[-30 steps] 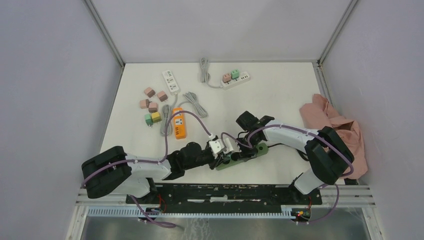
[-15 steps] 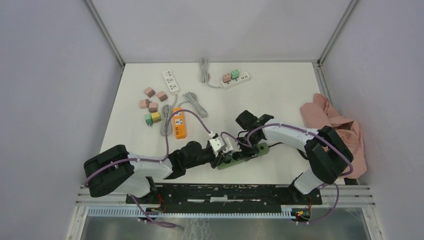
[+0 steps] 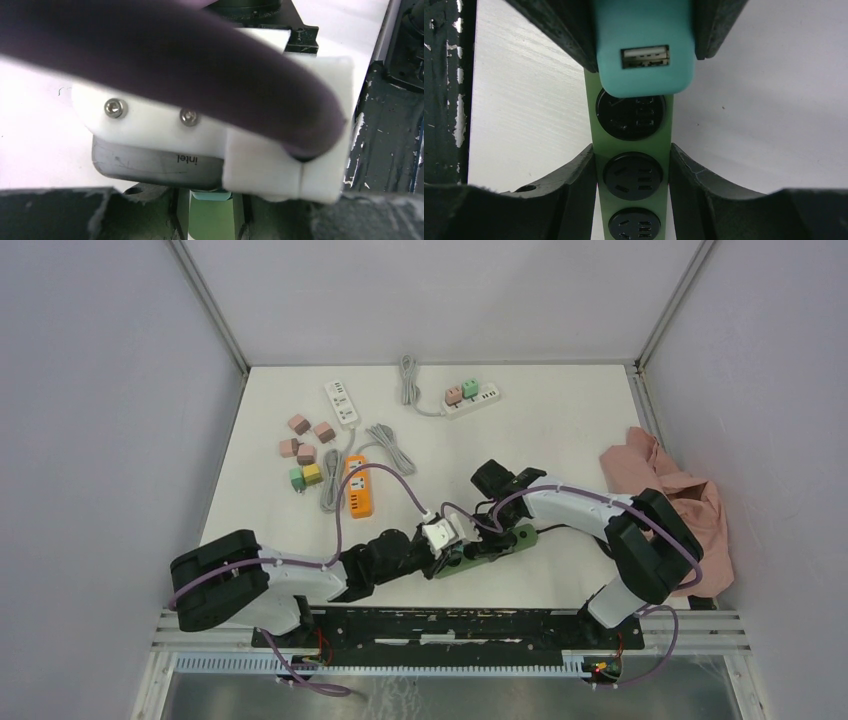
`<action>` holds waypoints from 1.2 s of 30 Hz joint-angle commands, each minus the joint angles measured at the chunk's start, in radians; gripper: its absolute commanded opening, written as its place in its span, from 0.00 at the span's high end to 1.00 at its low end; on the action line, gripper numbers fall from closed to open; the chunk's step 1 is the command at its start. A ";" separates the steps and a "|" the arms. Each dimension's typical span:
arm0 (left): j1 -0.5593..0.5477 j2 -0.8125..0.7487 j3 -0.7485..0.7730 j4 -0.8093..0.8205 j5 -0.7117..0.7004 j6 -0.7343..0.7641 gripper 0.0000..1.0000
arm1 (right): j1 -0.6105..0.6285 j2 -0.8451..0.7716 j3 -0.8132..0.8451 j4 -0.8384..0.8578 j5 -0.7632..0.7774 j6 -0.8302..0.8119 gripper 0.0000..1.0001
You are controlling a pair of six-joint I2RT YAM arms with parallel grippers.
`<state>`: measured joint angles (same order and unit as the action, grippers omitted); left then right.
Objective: Pull the plug off the socket
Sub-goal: Remove the plug from the socket.
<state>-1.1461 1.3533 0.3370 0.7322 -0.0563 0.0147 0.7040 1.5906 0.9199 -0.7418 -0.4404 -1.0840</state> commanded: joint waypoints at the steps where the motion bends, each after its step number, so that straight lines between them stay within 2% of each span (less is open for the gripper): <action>1: 0.048 -0.037 0.020 0.056 -0.022 -0.069 0.97 | -0.007 0.008 0.025 0.016 0.054 0.069 1.00; 3: 0.137 -0.054 -0.036 0.203 0.150 -0.234 0.97 | -0.008 0.011 0.026 0.015 0.054 0.068 1.00; 5: 0.144 -0.061 -0.043 0.209 0.177 -0.243 0.97 | -0.006 0.015 0.029 0.011 0.051 0.068 1.00; 7: 0.093 -0.067 -0.017 0.109 0.091 -0.128 0.97 | -0.006 0.018 0.032 0.008 0.049 0.068 1.00; 9: 0.010 -0.053 0.048 -0.051 -0.090 -0.003 0.97 | -0.006 0.018 0.032 0.006 0.049 0.070 1.00; 11: -0.021 -0.037 0.107 -0.175 -0.122 0.015 0.97 | -0.007 0.020 0.031 0.007 0.052 0.070 1.00; 13: -0.014 -0.045 0.098 -0.120 -0.081 -0.029 0.97 | -0.007 0.021 0.032 0.007 0.052 0.070 1.00; 17: 0.104 -0.055 0.001 0.124 0.137 -0.268 0.97 | -0.008 0.022 0.032 0.007 0.055 0.070 1.00; 19: 0.114 -0.059 -0.008 0.160 0.131 -0.296 0.97 | -0.007 0.024 0.031 0.005 0.055 0.070 1.00; 20: 0.104 -0.066 0.023 0.086 0.099 -0.262 0.97 | -0.006 0.024 0.032 0.005 0.055 0.070 1.00; 22: 0.031 -0.062 0.108 -0.123 -0.063 -0.116 0.97 | -0.007 0.025 0.033 0.003 0.057 0.070 1.00; 24: -0.040 -0.042 0.169 -0.263 -0.217 -0.009 0.97 | -0.007 0.025 0.033 0.003 0.058 0.069 1.00; 25: -0.046 -0.042 0.180 -0.281 -0.236 0.004 0.97 | -0.007 0.025 0.034 0.002 0.061 0.069 1.00; 27: -0.038 -0.067 0.154 -0.216 -0.165 -0.016 0.97 | -0.007 0.027 0.034 0.002 0.064 0.067 1.00; 30: 0.068 -0.094 0.084 -0.044 0.089 -0.171 0.97 | -0.007 0.029 0.034 0.001 0.068 0.065 1.00; 32: 0.072 -0.086 0.080 -0.054 0.067 -0.176 0.97 | -0.006 0.029 0.035 0.001 0.068 0.065 1.00; 35: 0.009 -0.055 0.166 -0.253 -0.101 -0.075 0.97 | -0.007 0.029 0.034 0.000 0.068 0.065 1.00; 36: 0.000 -0.054 0.184 -0.277 -0.105 -0.062 0.97 | -0.006 0.029 0.035 -0.001 0.068 0.065 1.00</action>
<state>-1.1103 1.2984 0.4107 0.5140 -0.0315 -0.0757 0.6853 1.6062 0.9329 -0.7414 -0.4919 -1.0874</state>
